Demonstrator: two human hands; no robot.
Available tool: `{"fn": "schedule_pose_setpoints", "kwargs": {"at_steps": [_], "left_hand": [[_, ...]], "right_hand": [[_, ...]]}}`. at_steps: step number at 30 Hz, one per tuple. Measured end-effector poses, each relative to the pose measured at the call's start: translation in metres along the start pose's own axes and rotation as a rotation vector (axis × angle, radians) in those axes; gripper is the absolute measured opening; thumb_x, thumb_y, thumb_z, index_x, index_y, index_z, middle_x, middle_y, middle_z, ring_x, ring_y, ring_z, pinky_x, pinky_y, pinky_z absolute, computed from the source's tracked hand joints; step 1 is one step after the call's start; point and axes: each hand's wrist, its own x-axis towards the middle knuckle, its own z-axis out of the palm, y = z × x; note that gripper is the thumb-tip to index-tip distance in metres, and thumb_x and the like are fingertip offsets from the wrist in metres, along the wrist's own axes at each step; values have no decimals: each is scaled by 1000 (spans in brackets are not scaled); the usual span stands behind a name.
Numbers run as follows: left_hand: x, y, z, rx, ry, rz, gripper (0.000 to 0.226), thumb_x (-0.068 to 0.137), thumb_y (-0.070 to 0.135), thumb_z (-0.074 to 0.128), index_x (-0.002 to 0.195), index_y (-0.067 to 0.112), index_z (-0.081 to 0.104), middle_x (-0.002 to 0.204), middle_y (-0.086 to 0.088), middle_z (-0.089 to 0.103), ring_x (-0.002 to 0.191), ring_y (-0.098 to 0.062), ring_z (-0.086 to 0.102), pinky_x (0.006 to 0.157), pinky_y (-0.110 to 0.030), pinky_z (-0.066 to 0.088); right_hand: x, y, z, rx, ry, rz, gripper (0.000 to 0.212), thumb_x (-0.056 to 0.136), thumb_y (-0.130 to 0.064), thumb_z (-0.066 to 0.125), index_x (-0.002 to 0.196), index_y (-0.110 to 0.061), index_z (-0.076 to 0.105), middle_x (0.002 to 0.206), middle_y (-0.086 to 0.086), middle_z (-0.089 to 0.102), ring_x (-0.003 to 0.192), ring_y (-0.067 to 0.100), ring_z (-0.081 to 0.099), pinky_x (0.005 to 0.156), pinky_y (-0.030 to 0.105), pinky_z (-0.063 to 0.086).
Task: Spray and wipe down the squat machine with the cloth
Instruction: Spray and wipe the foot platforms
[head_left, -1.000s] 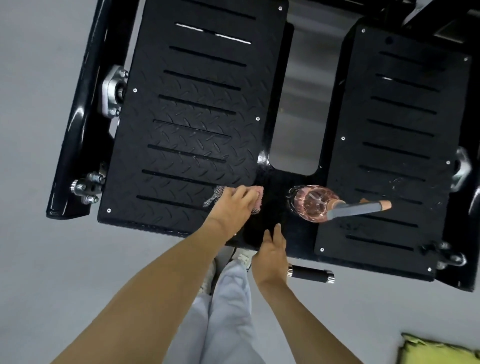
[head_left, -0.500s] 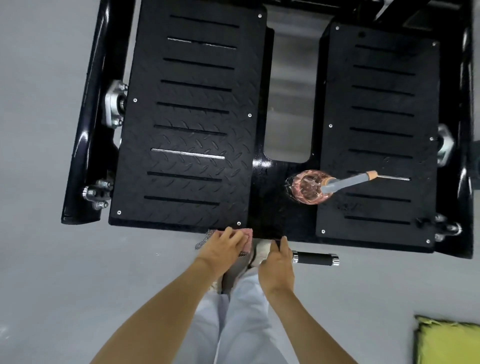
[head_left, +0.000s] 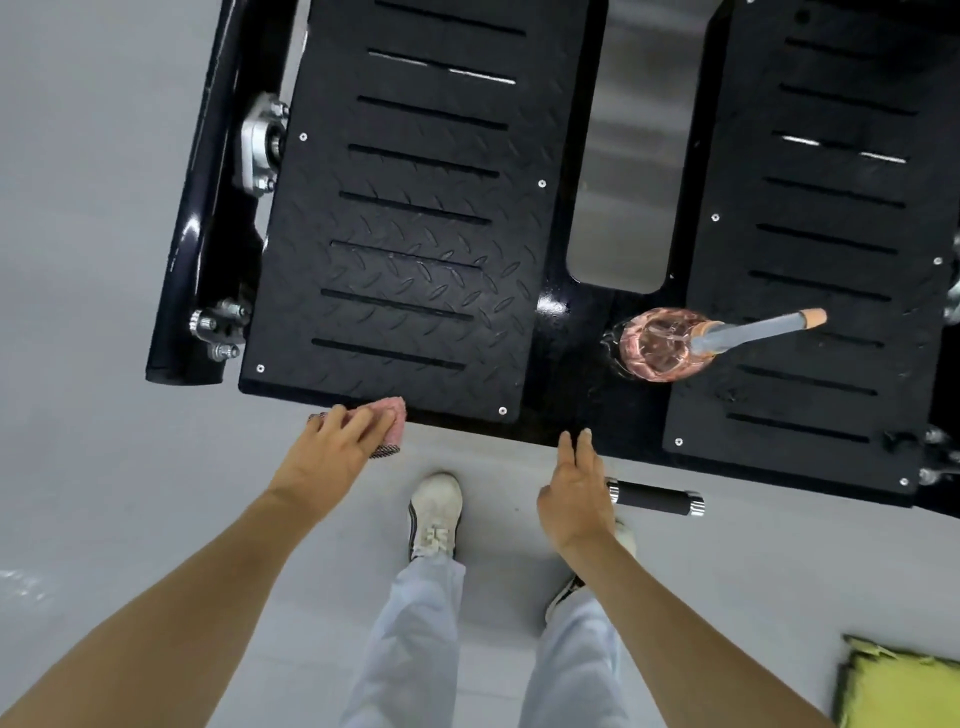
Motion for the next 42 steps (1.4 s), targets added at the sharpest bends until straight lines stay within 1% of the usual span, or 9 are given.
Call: {"fn": "schedule_pose_setpoints", "kwargs": {"at_steps": [5, 15, 23, 26, 29, 31, 34, 40, 42], "left_hand": [[-18, -20, 3, -60, -96, -214, 86, 54, 1, 76, 136, 11, 50, 107, -9, 58, 80, -28, 53, 59, -35, 48], [-33, -62, 23, -423, -175, -670, 79, 83, -3, 53, 150, 15, 16, 130, -10, 32, 107, -28, 38, 78, -31, 47], [-24, -49, 13, -1107, -225, -1266, 27, 96, 12, 46, 107, -5, 62, 108, -24, 63, 98, -38, 60, 73, -36, 46], [-18, -8, -21, -1272, -252, -1207, 34, 97, 27, 50, 86, -1, 64, 87, -19, 66, 81, -33, 62, 66, -31, 44], [-4, 44, -66, -1547, -328, -1052, 27, 93, 26, 57, 72, 10, 61, 76, -12, 64, 71, -25, 59, 67, -31, 49], [8, 76, -98, -1785, -402, -930, 19, 87, -3, 52, 82, 11, 64, 90, -17, 67, 82, -28, 62, 78, -36, 53], [29, 122, -141, -1918, -431, -711, 39, 81, -17, 43, 108, 4, 62, 101, -17, 66, 88, -27, 63, 73, -32, 53], [68, 180, -204, -1591, -571, -370, 36, 83, -9, 55, 114, 9, 59, 106, -9, 63, 97, -22, 60, 74, -24, 51], [85, 189, -217, -1368, -454, -362, 48, 84, -1, 64, 130, 8, 51, 122, -13, 56, 108, -24, 58, 79, -22, 48]], "right_hand": [[0, -8, 4, -54, 1, 2, 71, 95, -9, 46, 153, -11, 6, 160, 9, -9, 147, 26, 3, 117, 35, 23], [8, -48, 9, -60, 17, 98, 64, 95, -11, 39, 151, -2, 9, 158, 20, -7, 145, 34, 9, 115, 39, 22], [1, -60, 9, -110, -14, 109, 36, 95, -11, 39, 128, 1, 47, 158, 20, -3, 145, 32, 5, 113, 43, 27], [-5, -54, 6, 28, -72, 118, 37, 95, -15, 42, 128, 0, 50, 158, 15, 3, 144, 30, 11, 109, 41, 34], [-11, -43, -10, 418, -117, 198, 44, 95, -22, 49, 133, -1, 49, 135, 8, 37, 120, 24, 43, 89, 29, 45], [-19, -35, -27, 715, -269, 299, 40, 94, -29, 54, 125, -3, 55, 111, 5, 53, 98, 22, 54, 79, 28, 46], [-27, -12, -51, 1272, -548, 384, 36, 93, -33, 57, 118, -6, 61, 111, 17, 67, 100, 30, 65, 87, 38, 54], [-31, 60, -99, 1401, -228, 373, 30, 84, -14, 69, 110, 1, 65, 96, 18, 71, 87, 30, 68, 78, 40, 57], [-32, 90, -110, 1333, -165, 411, 51, 67, -21, 82, 112, -3, 63, 97, 14, 71, 87, 29, 68, 80, 42, 57]]}}
